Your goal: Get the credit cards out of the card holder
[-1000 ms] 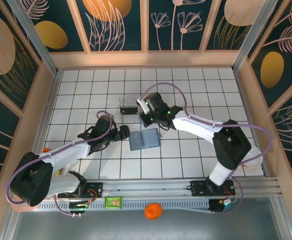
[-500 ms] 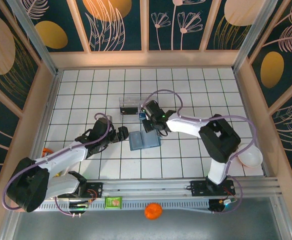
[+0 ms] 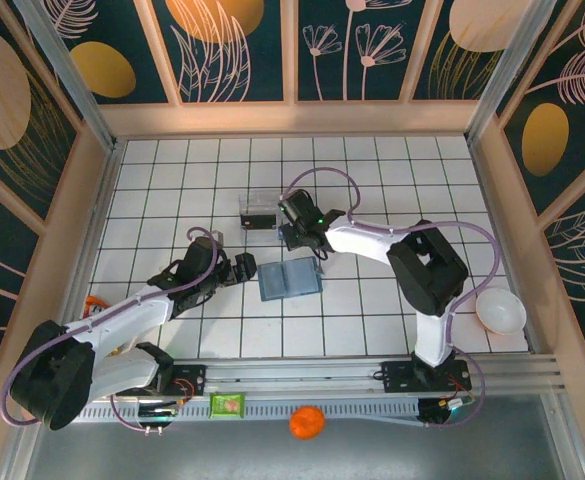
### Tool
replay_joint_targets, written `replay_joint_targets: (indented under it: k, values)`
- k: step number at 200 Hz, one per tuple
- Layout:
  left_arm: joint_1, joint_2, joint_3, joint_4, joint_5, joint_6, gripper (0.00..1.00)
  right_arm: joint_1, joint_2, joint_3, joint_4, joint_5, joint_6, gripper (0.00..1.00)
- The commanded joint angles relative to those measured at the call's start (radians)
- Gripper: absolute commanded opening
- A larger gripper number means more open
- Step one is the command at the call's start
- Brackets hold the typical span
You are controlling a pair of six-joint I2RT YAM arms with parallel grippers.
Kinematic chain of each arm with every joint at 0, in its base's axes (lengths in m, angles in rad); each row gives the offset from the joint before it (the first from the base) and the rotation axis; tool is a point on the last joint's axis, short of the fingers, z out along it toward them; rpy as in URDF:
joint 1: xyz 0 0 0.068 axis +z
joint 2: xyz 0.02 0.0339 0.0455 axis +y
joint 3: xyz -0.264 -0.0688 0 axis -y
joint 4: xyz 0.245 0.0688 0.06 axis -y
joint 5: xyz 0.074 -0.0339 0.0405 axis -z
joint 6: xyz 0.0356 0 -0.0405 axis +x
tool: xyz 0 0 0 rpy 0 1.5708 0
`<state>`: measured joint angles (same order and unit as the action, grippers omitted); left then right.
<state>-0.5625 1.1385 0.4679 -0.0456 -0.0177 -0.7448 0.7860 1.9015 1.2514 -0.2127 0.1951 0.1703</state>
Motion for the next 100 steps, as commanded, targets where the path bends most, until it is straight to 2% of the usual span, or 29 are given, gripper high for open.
replay_joint_targets:
  k: [1, 100]
  values:
    - [0.006, -0.016, -0.011, -0.014, -0.013, 0.010, 0.99, -0.004, 0.024, 0.029, -0.003, 0.030, 0.006, 0.00]
    - [0.007, -0.009, -0.009, -0.007, -0.001, 0.007, 0.99, -0.005, 0.026, 0.046, -0.004, 0.028, 0.014, 0.00]
